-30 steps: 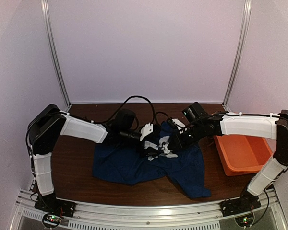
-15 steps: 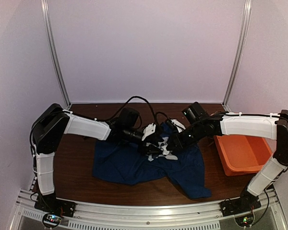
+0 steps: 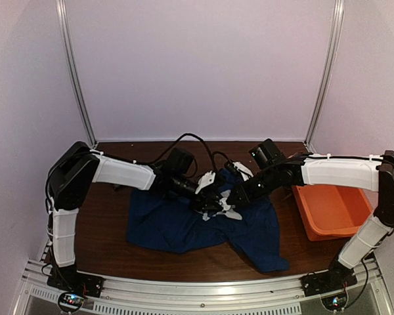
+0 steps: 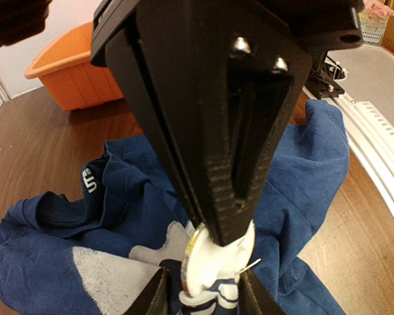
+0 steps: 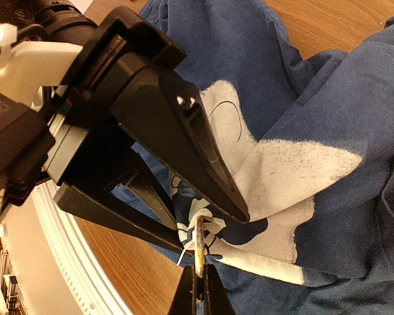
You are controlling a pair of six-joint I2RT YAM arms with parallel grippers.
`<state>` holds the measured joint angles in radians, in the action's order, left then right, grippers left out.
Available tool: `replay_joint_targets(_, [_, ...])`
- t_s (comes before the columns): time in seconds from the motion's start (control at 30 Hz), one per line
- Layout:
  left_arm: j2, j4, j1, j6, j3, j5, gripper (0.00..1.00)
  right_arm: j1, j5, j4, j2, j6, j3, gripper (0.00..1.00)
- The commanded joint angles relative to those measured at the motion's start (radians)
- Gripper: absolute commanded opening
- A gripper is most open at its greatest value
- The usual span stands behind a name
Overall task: Pin the brooch onto the clothing
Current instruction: Pass from the right arm to the left
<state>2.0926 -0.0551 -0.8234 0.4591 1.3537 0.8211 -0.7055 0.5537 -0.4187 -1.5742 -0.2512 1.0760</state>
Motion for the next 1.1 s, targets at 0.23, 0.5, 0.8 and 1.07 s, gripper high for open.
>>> replay_joint_targets(0.23, [0.029, 0.044, 0.001, 0.009, 0.045, 0.031, 0.17, -0.003, -0.008, 0.026, 0.025, 0.041, 0.014, 0.00])
replay_joint_targets(0.5, [0.042, 0.050, 0.003, -0.009, 0.066, 0.035, 0.00, -0.002, -0.048, 0.045, 0.029, 0.042, 0.006, 0.03])
replay_joint_targets(0.8, [0.044, 0.022, 0.012, -0.078, 0.059, 0.035, 0.00, -0.001, -0.094, 0.163, 0.102, 0.013, -0.071, 0.18])
replay_joint_targets(1.07, [0.044, -0.067, 0.023, -0.194, 0.038, 0.070, 0.00, 0.002, -0.128, 0.368, 0.245, 0.037, -0.265, 0.37])
